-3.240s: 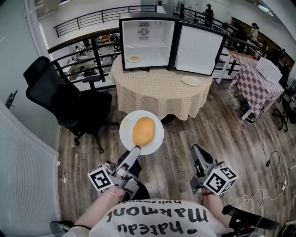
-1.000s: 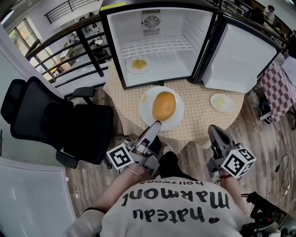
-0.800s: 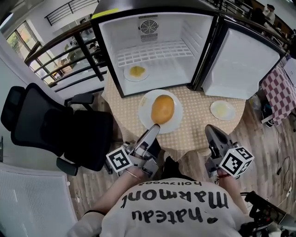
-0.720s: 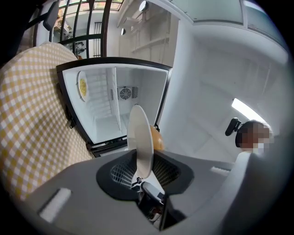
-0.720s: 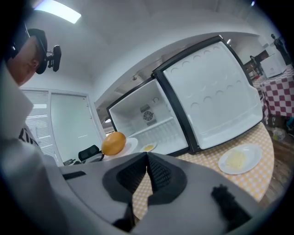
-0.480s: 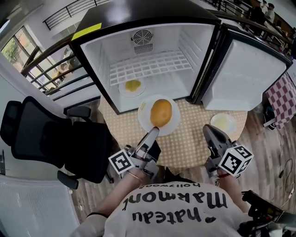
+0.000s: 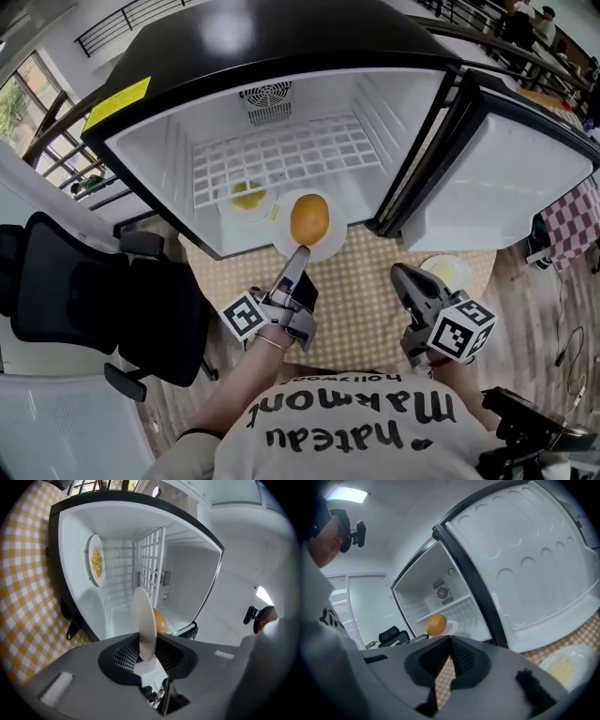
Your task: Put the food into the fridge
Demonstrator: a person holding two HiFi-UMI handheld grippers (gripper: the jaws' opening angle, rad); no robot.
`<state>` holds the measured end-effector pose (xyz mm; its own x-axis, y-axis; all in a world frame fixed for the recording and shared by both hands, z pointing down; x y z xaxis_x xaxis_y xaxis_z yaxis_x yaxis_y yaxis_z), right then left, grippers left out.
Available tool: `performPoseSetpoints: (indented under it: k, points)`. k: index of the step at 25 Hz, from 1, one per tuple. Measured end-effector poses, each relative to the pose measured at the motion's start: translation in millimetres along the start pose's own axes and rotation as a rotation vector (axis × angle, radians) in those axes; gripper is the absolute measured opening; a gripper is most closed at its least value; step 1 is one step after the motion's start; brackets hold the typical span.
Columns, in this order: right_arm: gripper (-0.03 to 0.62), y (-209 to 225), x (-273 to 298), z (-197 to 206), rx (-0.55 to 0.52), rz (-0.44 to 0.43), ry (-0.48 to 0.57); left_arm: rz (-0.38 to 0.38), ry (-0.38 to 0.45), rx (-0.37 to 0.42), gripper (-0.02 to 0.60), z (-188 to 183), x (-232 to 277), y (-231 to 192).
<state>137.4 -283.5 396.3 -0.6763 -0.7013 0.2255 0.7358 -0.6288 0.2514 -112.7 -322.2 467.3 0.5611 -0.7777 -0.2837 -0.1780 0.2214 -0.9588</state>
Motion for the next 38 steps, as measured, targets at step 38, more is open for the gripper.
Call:
performPoseSetpoints:
  k: [38]
  points:
    - [0.015, 40.4, 28.5, 17.4, 0.069, -0.042, -0.017, -0.093, 0.078, -0.168, 0.084, -22.6, 58.1, -87.8]
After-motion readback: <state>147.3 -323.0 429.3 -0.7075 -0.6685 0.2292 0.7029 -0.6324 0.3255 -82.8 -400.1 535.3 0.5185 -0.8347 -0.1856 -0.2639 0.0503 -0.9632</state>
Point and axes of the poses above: the fingertips, and each gripper's own axes: x forward along the fingers, y to its right, z out of its underside, the point moved 7 cm from there along -x, backward along the fingers, and after that the axes turned 14 degrees about -x, right-handed, at the moved point
